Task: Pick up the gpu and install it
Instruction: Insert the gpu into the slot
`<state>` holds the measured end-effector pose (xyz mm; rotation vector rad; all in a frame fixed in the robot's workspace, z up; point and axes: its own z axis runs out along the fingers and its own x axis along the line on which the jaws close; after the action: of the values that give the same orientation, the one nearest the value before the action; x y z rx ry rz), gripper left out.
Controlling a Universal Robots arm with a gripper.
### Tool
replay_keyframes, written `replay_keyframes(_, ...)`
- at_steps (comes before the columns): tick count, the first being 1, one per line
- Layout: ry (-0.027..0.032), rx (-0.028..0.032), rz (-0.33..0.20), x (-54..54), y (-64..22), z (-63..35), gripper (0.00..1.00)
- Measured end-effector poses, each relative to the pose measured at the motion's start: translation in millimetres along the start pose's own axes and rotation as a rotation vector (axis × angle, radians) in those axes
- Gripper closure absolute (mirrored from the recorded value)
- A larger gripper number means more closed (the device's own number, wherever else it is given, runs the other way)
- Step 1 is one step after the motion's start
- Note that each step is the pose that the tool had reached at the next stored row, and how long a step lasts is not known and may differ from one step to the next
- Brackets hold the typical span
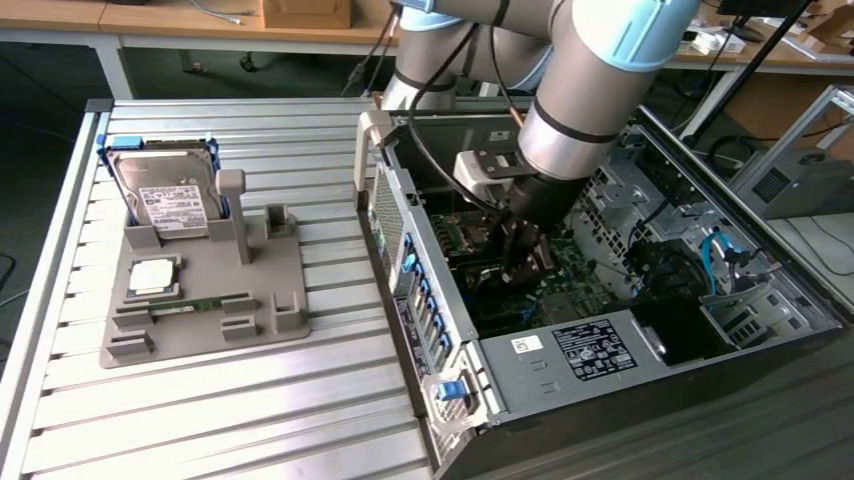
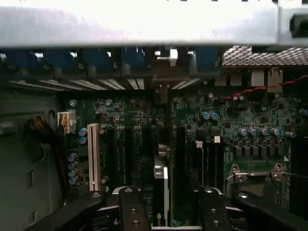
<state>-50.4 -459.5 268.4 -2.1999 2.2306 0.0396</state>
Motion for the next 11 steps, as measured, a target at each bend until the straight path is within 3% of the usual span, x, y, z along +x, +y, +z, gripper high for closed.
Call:
replay_keyframes(4,-0.0001,-0.0011,0.0,0.1,-2.2,7.3,0.53)
replay_keyframes(11,-0.0001,-0.0012,0.0,0.2,-1.1,7.9,0.53)
